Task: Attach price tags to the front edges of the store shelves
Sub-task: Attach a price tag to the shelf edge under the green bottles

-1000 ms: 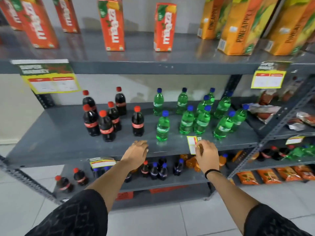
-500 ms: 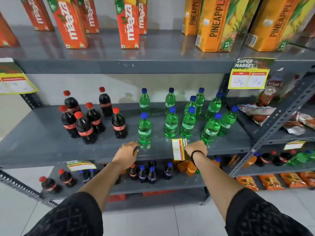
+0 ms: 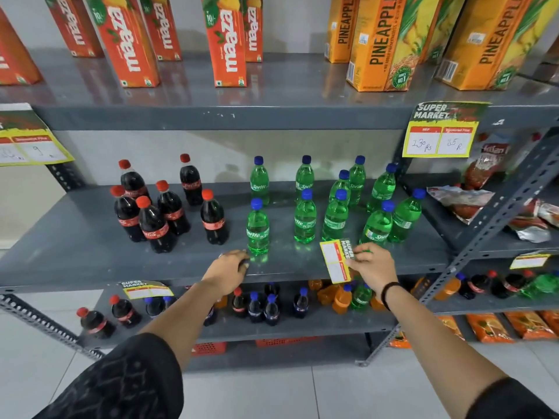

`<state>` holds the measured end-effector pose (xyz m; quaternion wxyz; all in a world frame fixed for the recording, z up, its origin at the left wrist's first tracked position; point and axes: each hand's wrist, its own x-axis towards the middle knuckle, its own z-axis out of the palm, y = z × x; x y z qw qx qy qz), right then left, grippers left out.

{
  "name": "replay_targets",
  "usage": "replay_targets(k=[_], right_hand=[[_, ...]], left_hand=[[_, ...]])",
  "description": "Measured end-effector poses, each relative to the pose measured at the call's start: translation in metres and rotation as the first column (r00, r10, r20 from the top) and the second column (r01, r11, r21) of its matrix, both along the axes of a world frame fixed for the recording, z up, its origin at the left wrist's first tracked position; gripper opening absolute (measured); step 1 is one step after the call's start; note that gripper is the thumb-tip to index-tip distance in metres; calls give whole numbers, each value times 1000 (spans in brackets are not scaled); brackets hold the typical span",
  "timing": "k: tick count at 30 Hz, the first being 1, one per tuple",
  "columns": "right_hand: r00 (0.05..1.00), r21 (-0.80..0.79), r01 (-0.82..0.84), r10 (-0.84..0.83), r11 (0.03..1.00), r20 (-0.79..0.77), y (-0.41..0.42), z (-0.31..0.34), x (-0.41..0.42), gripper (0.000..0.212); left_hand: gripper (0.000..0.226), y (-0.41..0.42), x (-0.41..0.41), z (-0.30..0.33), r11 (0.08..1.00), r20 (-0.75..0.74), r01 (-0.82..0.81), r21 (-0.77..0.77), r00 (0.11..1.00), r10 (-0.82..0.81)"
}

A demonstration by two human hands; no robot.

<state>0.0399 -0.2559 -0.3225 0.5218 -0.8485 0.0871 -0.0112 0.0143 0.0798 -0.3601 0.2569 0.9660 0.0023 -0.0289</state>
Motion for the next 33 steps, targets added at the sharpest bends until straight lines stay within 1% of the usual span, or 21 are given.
replay_targets(k=[2, 4, 6, 8, 12, 14, 17, 25, 29, 33], right_hand=[[997, -109, -61, 66, 992, 42, -18, -2, -6, 21], [983, -175, -169, 178, 970, 36, -29, -8, -12, 18], [956, -258, -286, 293, 923, -10, -32, -17, -18, 15], [923, -357, -364, 383, 860, -17, -31, -26, -20, 20], [892, -484, -407, 451, 774, -29, -27, -35, -19, 30], [884, -540, -411, 467, 735, -37, -26, -37, -18, 28], [877, -554, -414, 480, 723, -28, -22, -37, -16, 18], [853, -573, -409, 521, 710, 36, -11, -29, -6, 37], [829, -581, -443, 559, 683, 25, -8, -28, 3, 37], [803, -601, -486, 596, 635, -19, -5, -27, 11, 39]], left_hand=[[32, 0, 0, -1, 1000, 8, -9, -9, 1000, 9], [32, -1, -1, -3, 1000, 21, -22, -15, 1000, 22], [32, -1, 0, -5, 999, 35, -32, -15, 999, 33], [31, -1, 1, -6, 999, 39, -38, -17, 998, 38], [31, 0, 0, -6, 999, 44, -32, -15, 998, 32], [32, 0, -1, -7, 999, 50, -29, -18, 998, 30], [33, -1, -2, -7, 999, 46, -29, -29, 998, 31], [34, -3, -3, -4, 1000, 23, -22, -12, 999, 22], [35, -4, -4, -2, 1000, 20, -24, -11, 1000, 24], [35, -3, -4, -2, 1000, 7, -26, -11, 1000, 26]])
